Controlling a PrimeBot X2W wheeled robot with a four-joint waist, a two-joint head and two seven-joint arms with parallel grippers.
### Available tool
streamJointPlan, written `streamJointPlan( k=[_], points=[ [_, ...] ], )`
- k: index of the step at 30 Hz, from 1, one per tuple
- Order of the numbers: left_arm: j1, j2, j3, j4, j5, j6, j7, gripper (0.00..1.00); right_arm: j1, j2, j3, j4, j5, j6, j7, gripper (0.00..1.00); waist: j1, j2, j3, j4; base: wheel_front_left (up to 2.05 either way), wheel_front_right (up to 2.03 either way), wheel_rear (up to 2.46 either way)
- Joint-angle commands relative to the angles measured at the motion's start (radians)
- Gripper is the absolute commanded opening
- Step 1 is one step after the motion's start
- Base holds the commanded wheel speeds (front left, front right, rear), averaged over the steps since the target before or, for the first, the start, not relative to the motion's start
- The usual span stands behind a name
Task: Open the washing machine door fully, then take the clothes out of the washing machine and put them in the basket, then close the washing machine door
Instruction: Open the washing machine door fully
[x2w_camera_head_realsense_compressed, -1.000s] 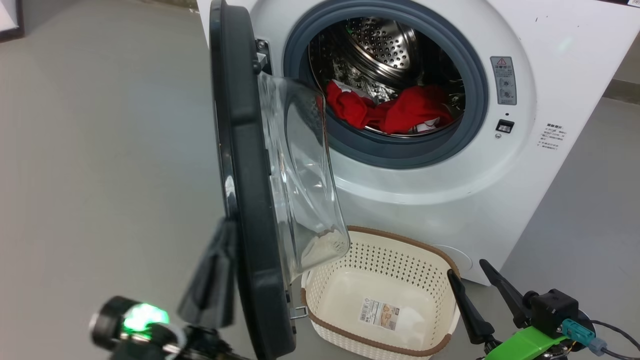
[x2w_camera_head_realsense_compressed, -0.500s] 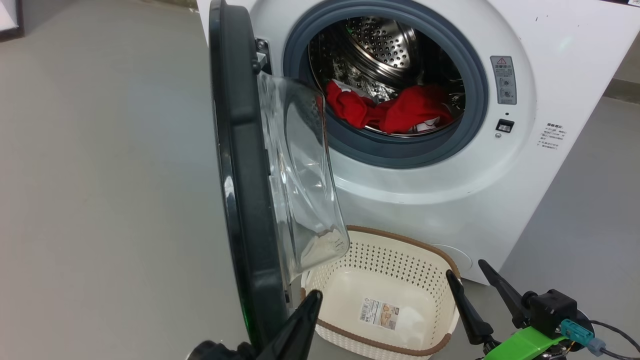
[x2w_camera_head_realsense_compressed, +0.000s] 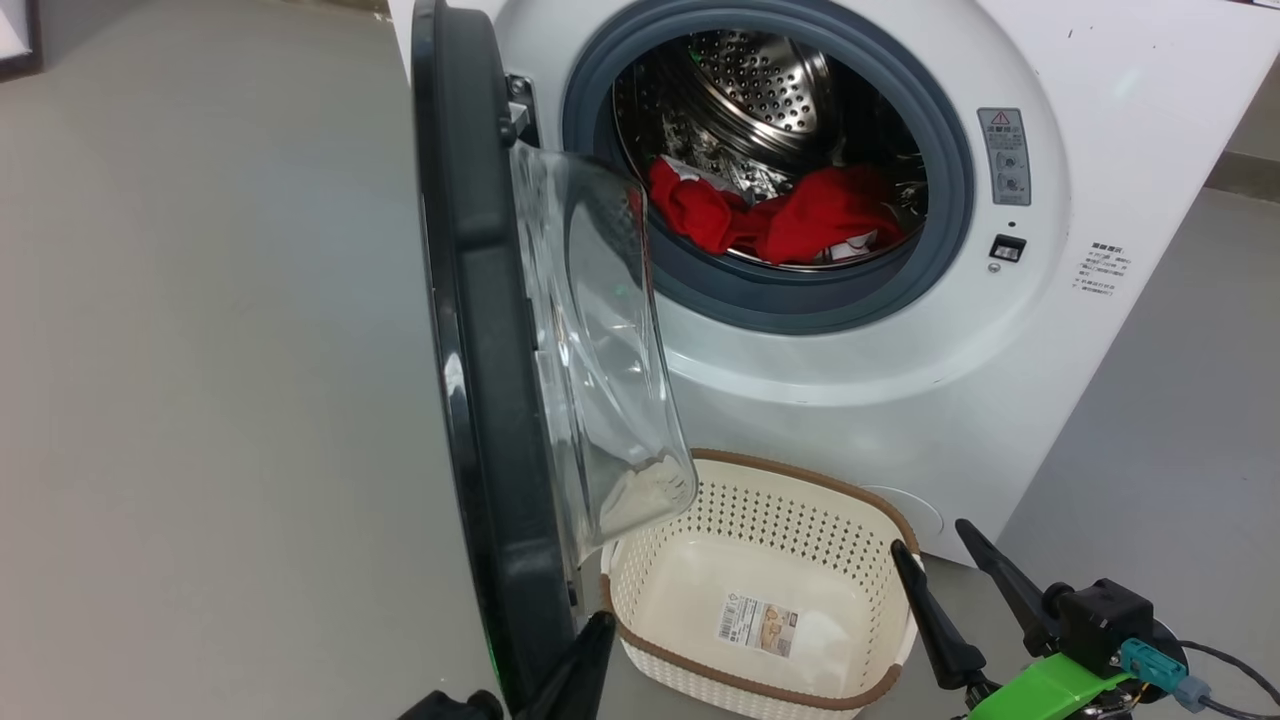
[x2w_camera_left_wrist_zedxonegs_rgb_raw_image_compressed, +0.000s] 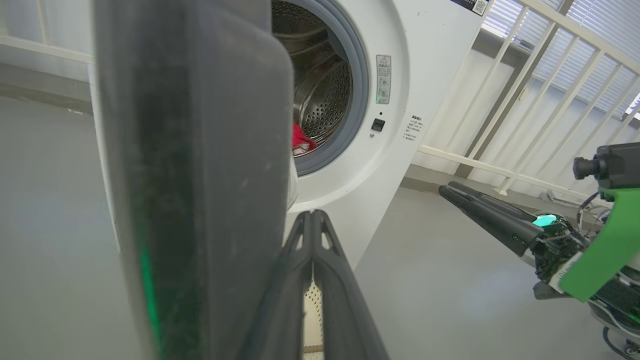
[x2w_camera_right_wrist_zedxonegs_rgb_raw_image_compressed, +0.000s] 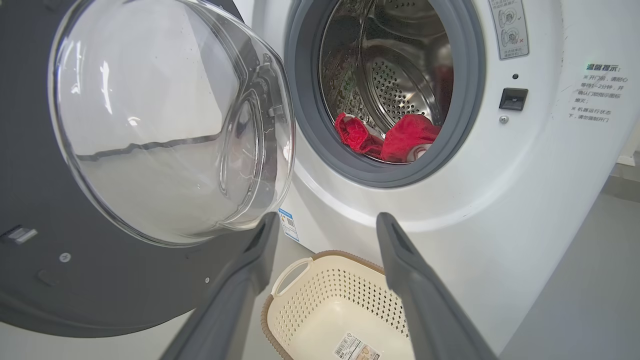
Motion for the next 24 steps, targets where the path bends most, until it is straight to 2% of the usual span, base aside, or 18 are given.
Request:
streamJointPlan(
  k=[1,15,24],
  points=[
    [-0.039,-0.005,0.038,-0.017,-0.005,0.014,-0.002,0.0,-0.006,-0.007,0.022,-0.026,-0.009,0.002,-0.012,1.0,0.0,-0.0001,0.0,0.001,0.0,0.0,0.0],
    [0.001,0.032,0.106,-0.042,-0.022,0.078,-0.003,0.0,-0.003,-0.001,0.024,-0.032,-0.011,0.002,-0.012,1.0,0.0,-0.0001,0.003,0.014,0.0,0.0,0.0],
    [0.012,0.093,0.197,-0.06,-0.039,0.122,-0.003,0.0,-0.012,0.003,0.026,-0.032,-0.015,0.002,-0.012,1.0,0.0,-0.0001,0.02,0.036,0.0,0.0,0.0]
  ],
)
